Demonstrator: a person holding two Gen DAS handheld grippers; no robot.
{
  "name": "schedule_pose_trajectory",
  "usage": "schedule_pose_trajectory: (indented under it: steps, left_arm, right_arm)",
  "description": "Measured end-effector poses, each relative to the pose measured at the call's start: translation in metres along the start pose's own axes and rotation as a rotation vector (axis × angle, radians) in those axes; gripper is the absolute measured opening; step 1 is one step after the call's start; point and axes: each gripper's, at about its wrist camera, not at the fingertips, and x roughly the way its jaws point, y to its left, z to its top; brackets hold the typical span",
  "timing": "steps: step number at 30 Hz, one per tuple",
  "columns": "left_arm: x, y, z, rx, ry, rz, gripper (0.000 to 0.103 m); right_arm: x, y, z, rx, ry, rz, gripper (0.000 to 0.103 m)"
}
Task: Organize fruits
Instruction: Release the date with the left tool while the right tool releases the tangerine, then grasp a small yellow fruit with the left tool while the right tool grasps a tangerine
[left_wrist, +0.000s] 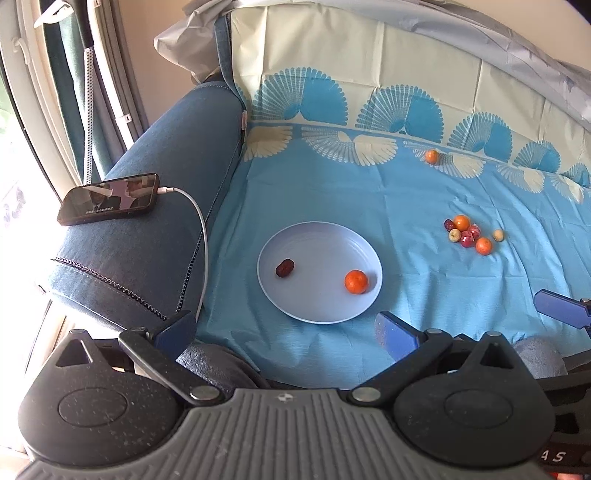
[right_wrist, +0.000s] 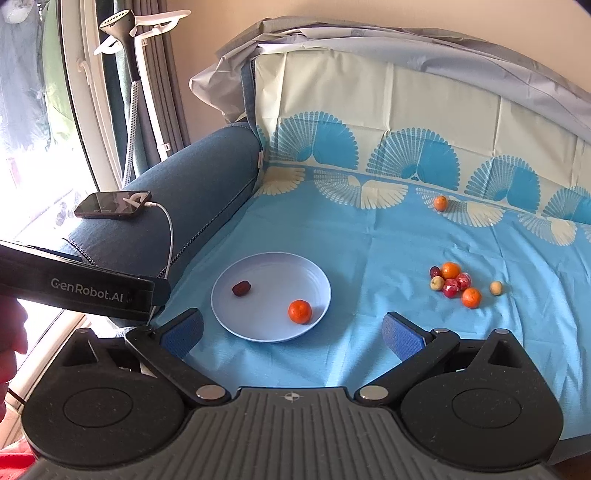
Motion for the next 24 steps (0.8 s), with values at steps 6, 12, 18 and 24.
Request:
schedule_pose_trajectory:
  steps: [6, 12, 18, 24]
  left_arm:
    - [0.000, -0.013, 0.004, 0.031, -0.008, -0.003, 0.103]
    - [0.012, -0.024, 0.010, 0.056, 0.019, -0.004, 0.103]
    - [0.035, -0.041, 0.021, 0.068, 0.064, -0.027, 0.103]
    - [0.070, -0.076, 0.038, 0.118, 0.075, -0.050, 0.103]
  right_arm:
    - [0.002, -0.008, -0.001, 0.026, 0.001, -0.002, 0.102]
    - [0.006, -0.018, -0.004, 0.065, 0.002, -0.003, 0.102]
    - [0.015, -0.041, -0.005, 0.116, 0.004, -0.040, 0.102]
    - [0.040, -0.097, -0.014, 0.204, 0.021, -0.164, 0.102]
